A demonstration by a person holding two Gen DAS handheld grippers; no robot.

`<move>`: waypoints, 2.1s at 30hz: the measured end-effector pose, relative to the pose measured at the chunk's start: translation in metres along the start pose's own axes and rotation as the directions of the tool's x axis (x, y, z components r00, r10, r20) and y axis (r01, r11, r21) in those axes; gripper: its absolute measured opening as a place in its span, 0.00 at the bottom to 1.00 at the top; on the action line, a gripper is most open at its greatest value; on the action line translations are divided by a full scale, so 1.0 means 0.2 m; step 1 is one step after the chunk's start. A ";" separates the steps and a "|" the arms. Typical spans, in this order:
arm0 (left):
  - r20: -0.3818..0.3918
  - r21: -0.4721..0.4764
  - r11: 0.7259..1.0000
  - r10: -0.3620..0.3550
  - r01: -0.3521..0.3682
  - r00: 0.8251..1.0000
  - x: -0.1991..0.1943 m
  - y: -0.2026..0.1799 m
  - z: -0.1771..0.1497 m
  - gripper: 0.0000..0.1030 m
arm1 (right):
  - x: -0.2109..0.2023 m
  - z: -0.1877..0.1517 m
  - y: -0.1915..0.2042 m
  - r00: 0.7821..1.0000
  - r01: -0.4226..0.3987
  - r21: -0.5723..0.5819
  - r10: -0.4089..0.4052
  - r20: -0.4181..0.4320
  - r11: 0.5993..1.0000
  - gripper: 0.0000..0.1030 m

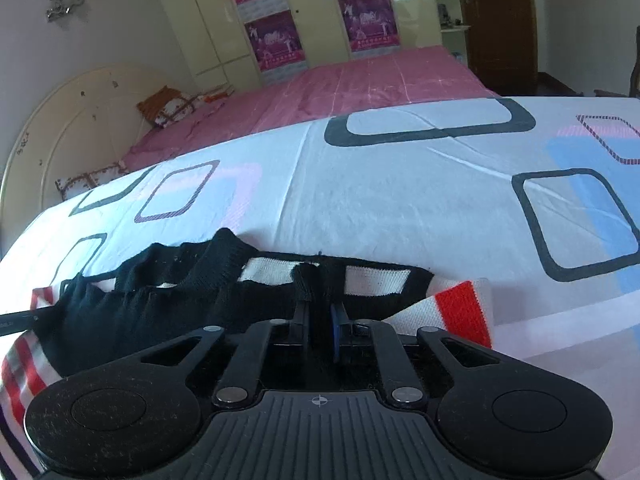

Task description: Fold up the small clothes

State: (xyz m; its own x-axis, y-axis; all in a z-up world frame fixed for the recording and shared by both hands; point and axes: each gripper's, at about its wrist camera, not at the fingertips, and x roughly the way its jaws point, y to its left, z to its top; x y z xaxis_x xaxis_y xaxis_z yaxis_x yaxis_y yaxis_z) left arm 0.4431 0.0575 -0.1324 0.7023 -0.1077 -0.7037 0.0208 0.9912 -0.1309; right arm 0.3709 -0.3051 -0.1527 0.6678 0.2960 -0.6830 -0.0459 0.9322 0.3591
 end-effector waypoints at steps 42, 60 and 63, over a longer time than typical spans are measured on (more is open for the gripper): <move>0.008 0.013 1.000 -0.014 0.014 1.000 -0.33 -0.09 -0.37 0.26 | -0.22 -0.36 0.31 0.999 0.036 -0.176 -0.031 0.031 0.984 0.40; -0.001 0.027 1.000 -0.005 0.005 1.000 -0.31 -0.07 -0.35 0.26 | -0.47 -0.48 0.41 0.997 0.021 -0.222 -0.004 0.077 0.975 0.40; 0.003 0.039 0.999 -0.018 0.018 1.000 -0.31 -0.07 -0.36 0.26 | -0.43 -0.54 0.43 0.999 0.044 -0.243 -0.036 0.039 0.969 0.40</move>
State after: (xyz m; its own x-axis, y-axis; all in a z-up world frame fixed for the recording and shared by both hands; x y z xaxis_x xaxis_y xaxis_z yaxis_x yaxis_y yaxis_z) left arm 0.3489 0.0456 -0.1369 0.7036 -0.1250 -0.6995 0.0611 0.9914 -0.1157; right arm 0.2283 -0.2274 -0.1311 0.6978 0.2541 -0.6697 -0.1957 0.9670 0.1630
